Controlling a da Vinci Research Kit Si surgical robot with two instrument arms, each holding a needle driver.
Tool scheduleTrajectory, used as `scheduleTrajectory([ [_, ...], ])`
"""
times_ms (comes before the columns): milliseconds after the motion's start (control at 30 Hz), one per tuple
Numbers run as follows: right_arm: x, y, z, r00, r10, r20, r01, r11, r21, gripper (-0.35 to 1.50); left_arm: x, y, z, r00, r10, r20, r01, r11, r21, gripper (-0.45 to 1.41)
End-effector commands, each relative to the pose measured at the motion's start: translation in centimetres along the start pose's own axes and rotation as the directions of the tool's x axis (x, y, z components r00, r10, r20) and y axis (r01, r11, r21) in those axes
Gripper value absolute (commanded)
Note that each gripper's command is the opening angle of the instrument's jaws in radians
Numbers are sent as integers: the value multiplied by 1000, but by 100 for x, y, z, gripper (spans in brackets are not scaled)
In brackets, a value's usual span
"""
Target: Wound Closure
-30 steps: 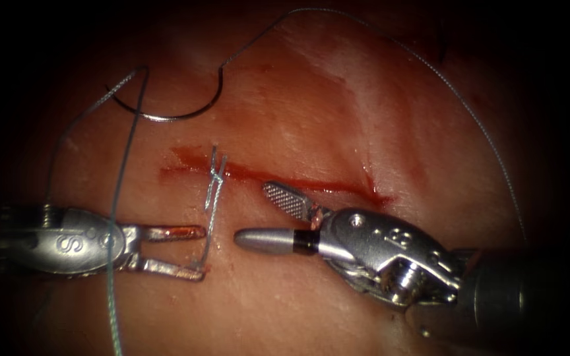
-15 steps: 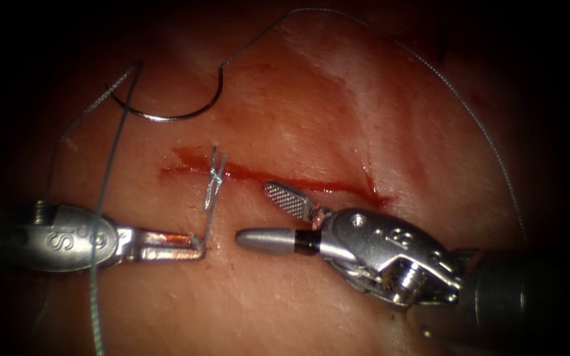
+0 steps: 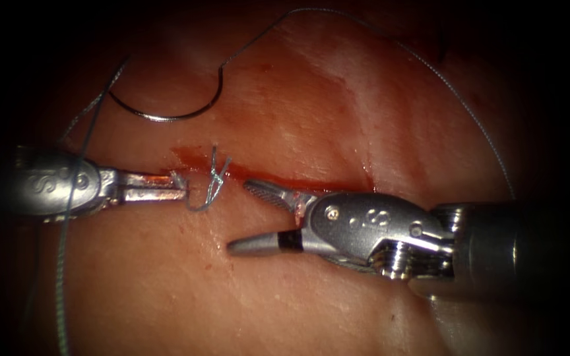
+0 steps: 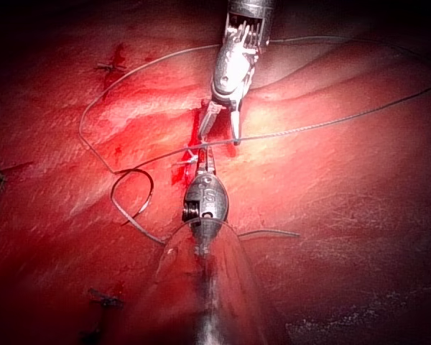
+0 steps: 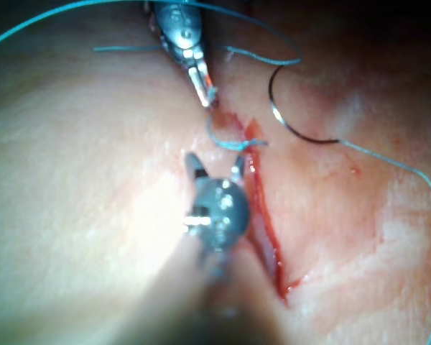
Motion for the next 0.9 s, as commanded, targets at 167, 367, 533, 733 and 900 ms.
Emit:
scheduleTrajectory([
  [167,11,1,22,999,-47,-2,47,999,-21,135,4,-10,6,1000,-13,-9,13,1000,6,-45],
  [367,13,7,42,999,-49,3,49,998,-48,135,20,-23,6,1000,-11,-27,11,1000,22,-45],
  [533,13,12,59,999,-48,5,48,997,-62,135,23,-24,9,1000,-8,-29,9,1000,26,-45],
  [733,13,25,75,999,-44,7,45,996,-75,135,25,-19,8,1000,-9,-28,10,1000,29,-45],
  [900,16,28,86,999,-42,9,42,996,-84,135,25,-18,8,1000,-9,-27,10,999,33,-45],
])
